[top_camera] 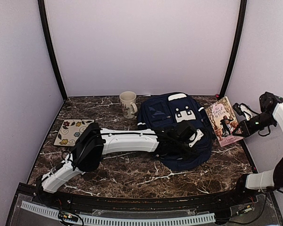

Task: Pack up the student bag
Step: Pick up the largest pocket of the bag from the student bag, then place the book in the largest pocket of the bag.

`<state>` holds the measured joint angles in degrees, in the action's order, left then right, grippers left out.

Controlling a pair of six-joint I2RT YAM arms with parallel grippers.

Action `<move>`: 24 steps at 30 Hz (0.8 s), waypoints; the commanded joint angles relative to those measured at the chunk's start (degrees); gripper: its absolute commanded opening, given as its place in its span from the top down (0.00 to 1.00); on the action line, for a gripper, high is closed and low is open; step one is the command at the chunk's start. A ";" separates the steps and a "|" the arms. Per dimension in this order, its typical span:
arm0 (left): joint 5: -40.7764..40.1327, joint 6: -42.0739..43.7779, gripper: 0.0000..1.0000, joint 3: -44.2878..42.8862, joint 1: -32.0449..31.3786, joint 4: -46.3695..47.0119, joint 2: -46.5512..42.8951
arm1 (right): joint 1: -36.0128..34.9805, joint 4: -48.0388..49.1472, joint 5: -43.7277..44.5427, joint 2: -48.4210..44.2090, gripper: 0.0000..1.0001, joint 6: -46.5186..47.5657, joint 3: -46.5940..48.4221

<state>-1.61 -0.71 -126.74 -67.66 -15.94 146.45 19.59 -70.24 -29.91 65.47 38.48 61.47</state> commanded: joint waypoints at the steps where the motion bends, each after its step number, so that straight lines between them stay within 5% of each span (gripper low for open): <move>1: -4.65 1.33 1.00 -3.32 1.30 0.09 -2.67 | 0.36 0.78 -1.96 -0.77 1.00 0.64 0.62; 13: -12.47 1.74 1.00 -5.55 2.69 7.59 -10.53 | -1.44 -10.73 -10.32 -3.80 1.00 10.12 10.22; 24: -5.87 -2.94 1.00 0.95 7.19 14.20 -18.38 | -9.42 -10.79 -11.42 -9.08 1.00 16.79 3.08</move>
<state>-8.36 -2.11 -126.04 -63.61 -8.84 135.55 11.84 -80.40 -39.27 56.31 51.70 67.29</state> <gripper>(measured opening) 0.067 0.039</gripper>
